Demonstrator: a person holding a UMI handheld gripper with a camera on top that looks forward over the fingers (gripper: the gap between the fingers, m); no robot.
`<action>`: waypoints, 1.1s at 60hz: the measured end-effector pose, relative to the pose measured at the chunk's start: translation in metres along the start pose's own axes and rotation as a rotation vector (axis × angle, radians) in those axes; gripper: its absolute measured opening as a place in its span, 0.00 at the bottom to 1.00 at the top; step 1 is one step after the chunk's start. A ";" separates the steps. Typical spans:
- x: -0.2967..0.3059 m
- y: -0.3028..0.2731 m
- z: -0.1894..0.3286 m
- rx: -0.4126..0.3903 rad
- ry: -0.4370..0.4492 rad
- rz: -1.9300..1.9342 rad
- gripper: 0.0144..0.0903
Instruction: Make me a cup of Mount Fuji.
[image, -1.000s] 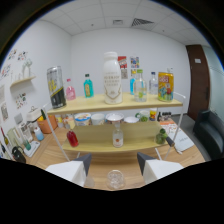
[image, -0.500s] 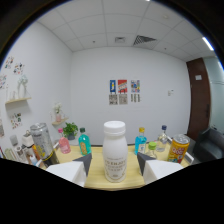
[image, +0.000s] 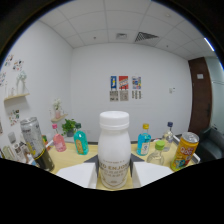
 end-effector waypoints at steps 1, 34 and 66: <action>0.000 -0.002 -0.003 0.006 -0.005 -0.001 0.44; 0.050 0.121 -0.094 -0.038 -0.059 0.031 0.44; 0.107 0.326 -0.057 -0.257 0.017 -0.456 0.44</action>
